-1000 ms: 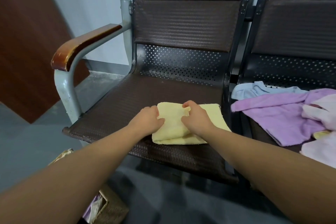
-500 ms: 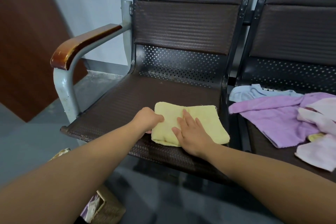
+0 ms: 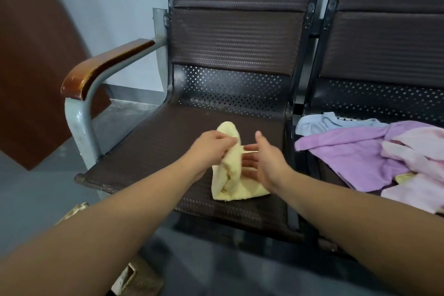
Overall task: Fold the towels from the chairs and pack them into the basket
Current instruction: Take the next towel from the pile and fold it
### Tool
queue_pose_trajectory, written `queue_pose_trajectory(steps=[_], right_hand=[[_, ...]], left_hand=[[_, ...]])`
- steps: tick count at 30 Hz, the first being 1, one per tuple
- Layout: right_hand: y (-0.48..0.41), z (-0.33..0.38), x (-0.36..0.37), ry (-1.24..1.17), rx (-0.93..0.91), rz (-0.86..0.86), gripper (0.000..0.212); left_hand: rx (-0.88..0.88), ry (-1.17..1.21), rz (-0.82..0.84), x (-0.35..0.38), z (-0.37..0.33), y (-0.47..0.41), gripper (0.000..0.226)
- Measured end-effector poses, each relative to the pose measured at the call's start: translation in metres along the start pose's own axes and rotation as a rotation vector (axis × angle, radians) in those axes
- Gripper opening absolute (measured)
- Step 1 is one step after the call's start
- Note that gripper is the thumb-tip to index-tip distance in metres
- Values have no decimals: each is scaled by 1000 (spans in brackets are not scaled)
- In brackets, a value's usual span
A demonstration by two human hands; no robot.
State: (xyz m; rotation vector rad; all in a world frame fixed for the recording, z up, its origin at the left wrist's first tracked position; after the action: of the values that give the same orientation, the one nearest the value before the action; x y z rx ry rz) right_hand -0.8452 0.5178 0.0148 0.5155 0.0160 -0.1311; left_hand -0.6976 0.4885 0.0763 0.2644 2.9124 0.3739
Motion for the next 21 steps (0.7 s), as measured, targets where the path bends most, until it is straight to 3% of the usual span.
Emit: queue_pose_trajectory(steps=[3, 6, 9, 11, 14, 17, 21], right_hand=[[-2, -2, -31, 231, -10, -98, 53], [-1, -11, -37, 362, 7, -128, 30], [1, -8, -36, 277, -12, -162, 14], [2, -14, -35, 188, 56, -157, 28], [1, -27, -34, 234, 150, -110, 42], [3, -30, -27, 193, 193, -40, 49], [0, -31, -21, -31, 170, 21, 34]], left_hand=[[-68, 30, 135, 24, 12, -2, 23], [-59, -175, 35, 9, 25, -11, 22], [-139, -231, -101, -12, 45, -19, 18], [-261, -33, -113, -14, 66, -20, 19], [-372, 230, -67, -1, 85, -24, 60], [-400, 355, -81, 10, 90, -25, 47], [-410, 361, -105, 17, 88, -26, 39]])
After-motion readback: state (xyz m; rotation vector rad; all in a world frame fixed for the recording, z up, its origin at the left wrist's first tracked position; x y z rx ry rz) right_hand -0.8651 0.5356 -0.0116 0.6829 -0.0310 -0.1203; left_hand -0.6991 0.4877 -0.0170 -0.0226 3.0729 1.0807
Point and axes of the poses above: each hand's wrist, its own y-axis away from the middle knuckle, its own x-axis out of the palm, z = x × y, the point moved 10 cm from there along -y, towards the middle knuckle, and after that the axes turned 12 degrees about y, right-handed, at the moved point
